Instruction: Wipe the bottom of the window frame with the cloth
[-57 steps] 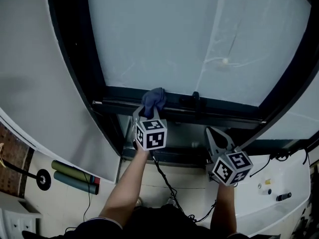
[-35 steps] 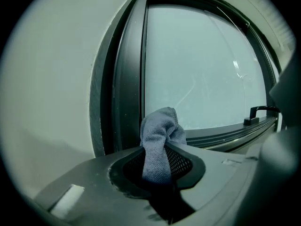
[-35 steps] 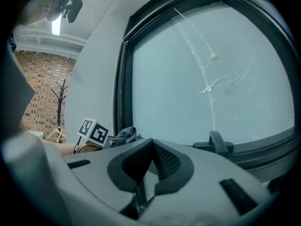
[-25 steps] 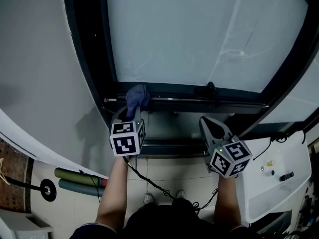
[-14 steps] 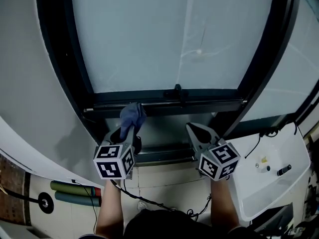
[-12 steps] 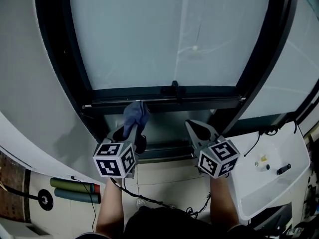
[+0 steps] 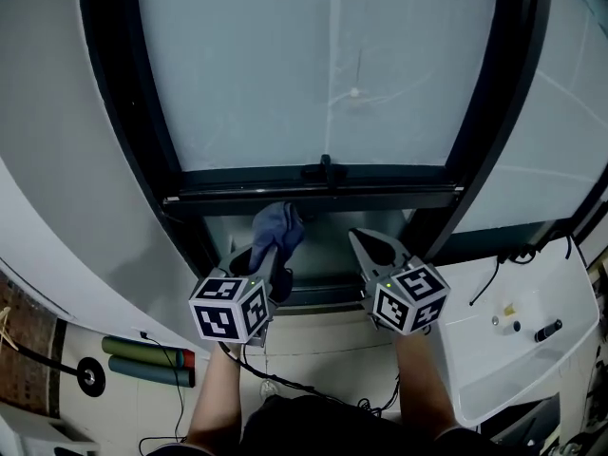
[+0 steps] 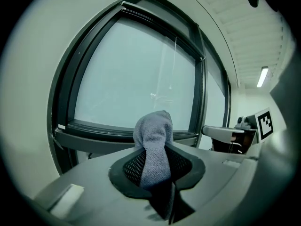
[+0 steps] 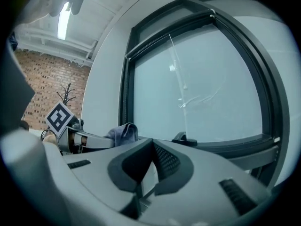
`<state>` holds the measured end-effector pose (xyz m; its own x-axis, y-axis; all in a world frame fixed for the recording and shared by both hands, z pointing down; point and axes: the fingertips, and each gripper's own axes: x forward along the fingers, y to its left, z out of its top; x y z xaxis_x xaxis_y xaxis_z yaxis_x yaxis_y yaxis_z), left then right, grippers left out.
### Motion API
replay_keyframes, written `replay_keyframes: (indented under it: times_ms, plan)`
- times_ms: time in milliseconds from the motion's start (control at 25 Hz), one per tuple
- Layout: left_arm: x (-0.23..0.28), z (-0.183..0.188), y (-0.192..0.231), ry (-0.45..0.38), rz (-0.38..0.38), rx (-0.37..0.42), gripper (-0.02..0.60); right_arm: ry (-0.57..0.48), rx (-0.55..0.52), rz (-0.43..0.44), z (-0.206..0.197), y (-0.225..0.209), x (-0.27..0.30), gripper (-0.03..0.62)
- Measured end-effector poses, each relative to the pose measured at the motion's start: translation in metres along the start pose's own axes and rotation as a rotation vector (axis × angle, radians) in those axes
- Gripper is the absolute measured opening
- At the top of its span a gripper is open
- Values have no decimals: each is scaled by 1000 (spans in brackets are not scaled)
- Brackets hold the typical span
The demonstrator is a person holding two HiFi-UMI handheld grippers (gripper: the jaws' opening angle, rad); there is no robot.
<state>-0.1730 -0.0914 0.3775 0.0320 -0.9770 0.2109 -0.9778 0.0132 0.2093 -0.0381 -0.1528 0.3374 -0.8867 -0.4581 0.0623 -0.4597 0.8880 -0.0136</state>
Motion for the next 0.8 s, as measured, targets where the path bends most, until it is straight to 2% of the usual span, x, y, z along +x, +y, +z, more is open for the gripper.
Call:
replay_keyframes:
  times_ms: [800]
  plan:
    - [-9,1,-16,8,-4,46,84,1,-30,20,7,7,-5,0]
